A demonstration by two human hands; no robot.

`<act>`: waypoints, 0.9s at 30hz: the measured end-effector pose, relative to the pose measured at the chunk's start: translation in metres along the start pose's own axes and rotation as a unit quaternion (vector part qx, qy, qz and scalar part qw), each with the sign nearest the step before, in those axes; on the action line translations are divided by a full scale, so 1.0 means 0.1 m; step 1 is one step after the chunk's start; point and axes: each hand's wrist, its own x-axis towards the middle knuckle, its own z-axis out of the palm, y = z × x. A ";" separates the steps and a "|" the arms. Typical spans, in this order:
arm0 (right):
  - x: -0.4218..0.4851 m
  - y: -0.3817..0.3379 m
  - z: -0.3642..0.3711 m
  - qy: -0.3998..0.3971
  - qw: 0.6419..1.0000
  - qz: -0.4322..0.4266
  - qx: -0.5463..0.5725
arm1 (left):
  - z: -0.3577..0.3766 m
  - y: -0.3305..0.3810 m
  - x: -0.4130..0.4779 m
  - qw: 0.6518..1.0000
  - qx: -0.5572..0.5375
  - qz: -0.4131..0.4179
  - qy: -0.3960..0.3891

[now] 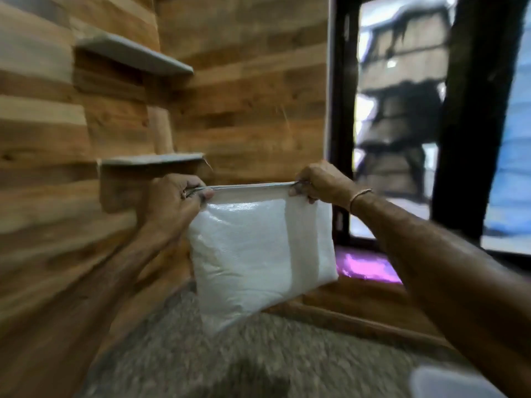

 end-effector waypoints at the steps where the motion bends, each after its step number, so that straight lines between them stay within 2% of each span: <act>1: -0.29 0.11 0.12 -0.025 1.000 0.002 0.006 | 0.12 0.08 -0.29 1.000 0.005 -0.004 -0.025; 4: -1.08 0.36 0.54 -0.109 0.994 0.021 0.010 | 0.46 0.22 -1.18 0.995 -0.002 -0.028 -0.096; 7: -1.63 0.52 0.97 -0.158 0.987 0.030 -0.002 | 0.73 0.29 -1.98 0.990 0.014 -0.065 -0.128; 15: -2.38 0.65 1.96 -0.202 0.979 0.036 -0.007 | 1.06 0.33 -3.26 0.963 0.126 -0.156 -0.182; 19: -2.68 0.42 2.28 -0.248 0.968 0.033 0.024 | 1.04 0.22 -3.65 0.944 0.157 -0.216 -0.193; 27: -2.84 0.08 2.55 -0.174 0.984 0.015 0.040 | 0.64 -0.04 -3.67 0.932 0.096 -0.234 -0.258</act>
